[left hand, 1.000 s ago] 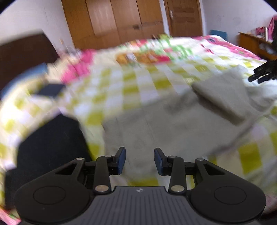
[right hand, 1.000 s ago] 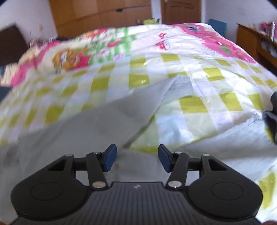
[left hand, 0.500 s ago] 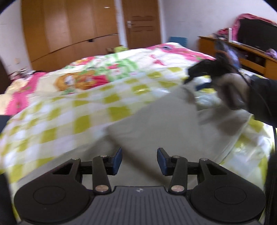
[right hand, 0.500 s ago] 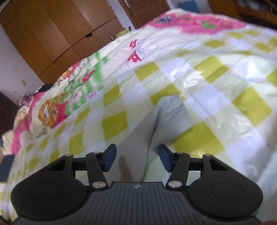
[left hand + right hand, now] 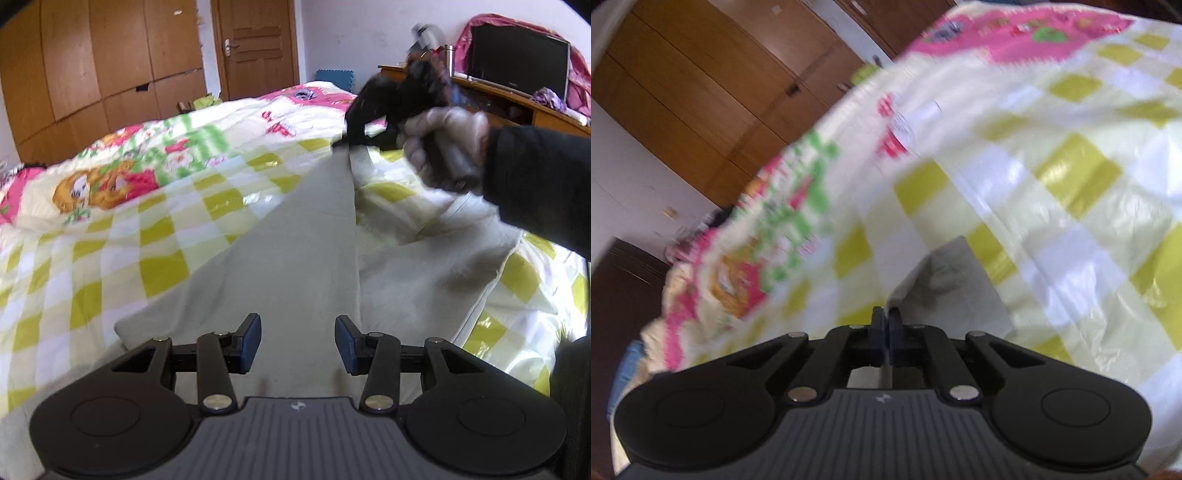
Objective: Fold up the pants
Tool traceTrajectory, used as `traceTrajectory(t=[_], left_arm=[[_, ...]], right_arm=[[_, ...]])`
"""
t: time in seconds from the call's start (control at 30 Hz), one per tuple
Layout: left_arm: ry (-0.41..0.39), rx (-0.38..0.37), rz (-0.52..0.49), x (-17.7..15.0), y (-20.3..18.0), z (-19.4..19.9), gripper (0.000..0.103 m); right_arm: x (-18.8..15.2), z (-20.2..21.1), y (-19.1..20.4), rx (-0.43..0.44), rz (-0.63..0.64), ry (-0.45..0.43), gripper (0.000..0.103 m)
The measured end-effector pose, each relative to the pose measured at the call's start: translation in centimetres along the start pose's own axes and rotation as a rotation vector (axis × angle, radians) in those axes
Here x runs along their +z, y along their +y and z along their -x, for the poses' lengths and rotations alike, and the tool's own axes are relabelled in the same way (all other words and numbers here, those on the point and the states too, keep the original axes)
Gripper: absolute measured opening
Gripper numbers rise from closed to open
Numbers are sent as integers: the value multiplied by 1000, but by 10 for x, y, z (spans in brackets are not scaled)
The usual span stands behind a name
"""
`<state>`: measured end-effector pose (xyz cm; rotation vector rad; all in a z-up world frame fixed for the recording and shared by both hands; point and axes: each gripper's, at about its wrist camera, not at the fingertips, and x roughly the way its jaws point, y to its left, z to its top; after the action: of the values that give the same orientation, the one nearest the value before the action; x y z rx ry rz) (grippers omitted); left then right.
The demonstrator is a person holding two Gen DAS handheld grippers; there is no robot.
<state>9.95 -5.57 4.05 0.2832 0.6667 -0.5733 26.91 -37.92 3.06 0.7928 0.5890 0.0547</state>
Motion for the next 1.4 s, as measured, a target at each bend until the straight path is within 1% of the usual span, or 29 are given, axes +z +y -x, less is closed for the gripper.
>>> traceTrajectory(t=[0.07, 0.1, 0.13, 0.2, 0.23, 0.27, 0.3, 0.37, 0.4, 0.47, 0.5, 0.57, 0.67, 0.7, 0.73, 0.8, 0.83, 0.87, 0.9, 0.93, 1.0, 1.07, 1.13, 1.17, 1.2, 1.27, 1.3, 1.37, 1.4], left_arm=[[-26, 1, -14, 9, -5, 4, 57], [-39, -6, -19, 12, -8, 6, 58], [-52, -17, -25, 15, -13, 9, 58], [-64, -42, -34, 17, -24, 8, 60], [-57, -61, -41, 17, -31, 6, 61], [-45, -76, -48, 17, -37, 2, 61], [-29, -91, -58, 15, -45, -2, 61], [0, -122, -80, 12, -57, -10, 61], [19, -129, -93, 10, -64, -13, 61], [51, -132, -117, 7, -73, -19, 61], [66, -131, -129, 6, -77, -21, 61], [83, -123, -150, 5, -84, -23, 61], [96, -124, -157, 6, -87, -25, 61], [99, -126, -158, 7, -88, -27, 61], [100, -125, -160, 8, -88, -30, 61], [102, -126, -160, 10, -89, -33, 61], [103, -129, -158, 11, -91, -34, 61], [102, -132, -158, 12, -93, -33, 61], [100, -131, -161, 12, -94, -33, 61], [97, -130, -166, 13, -95, -32, 61], [88, -137, -171, 15, -97, -28, 61], [81, -151, -179, 15, -99, -27, 61], [86, -158, -189, 14, -101, -29, 61], [90, -157, -191, 13, -103, -30, 61], [93, -159, -190, 12, -104, -30, 61], [97, -166, -190, 9, -105, -30, 61], [97, -164, -192, 8, -105, -29, 61], [97, -161, -191, 6, -104, -27, 61], [98, -162, -188, 6, -103, -25, 61]], right_arm=[[5, 48, 6, 96, -2, -90, 3], [5, 75, 5, 125, 2, -132, 3], [4, 101, 1, 133, 4, -168, 3], [-7, 147, -17, 121, 7, -228, 3], [-15, 166, -31, 98, -5, -244, 3], [-26, 181, -46, 54, -12, -257, 4], [-37, 190, -62, 4, -27, -252, 4], [-55, 196, -98, -91, -108, -200, 4], [-63, 195, -116, -120, -157, -179, 4], [-73, 193, -137, -164, -202, -163, 4], [-76, 191, -146, -159, -232, -152, 5], [-78, 190, -153, -137, -299, -154, 9], [-72, 194, -154, -140, -324, -186, 9], [-67, 192, -155, -130, -334, -187, 11], [-62, 189, -156, -128, -338, -176, 18], [-50, 178, -155, -137, -309, -148, 27], [-51, 175, -160, -138, -292, -130, 24], [-50, 171, -160, -137, -292, -113, 18], [-50, 173, -160, -116, -294, -102, 4], [-50, 179, -155, -94, -284, -116, 4], [-51, 200, -140, -82, -233, -164, 4], [-53, 217, -135, -60, -215, -200, 4], [-58, 225, -139, -98, -203, -206, 4], [-61, 223, -144, -126, -184, -182, 5], [-64, 218, -149, -160, -179, -141, 9], [-71, 212, -161, -218, -210, -109, 9], [-73, 213, -167, -222, -244, -103, 9], [-78, 223, -175, -192, -329, -131, 17], [-81, 230, -176, -187, -348, -150, 30]])
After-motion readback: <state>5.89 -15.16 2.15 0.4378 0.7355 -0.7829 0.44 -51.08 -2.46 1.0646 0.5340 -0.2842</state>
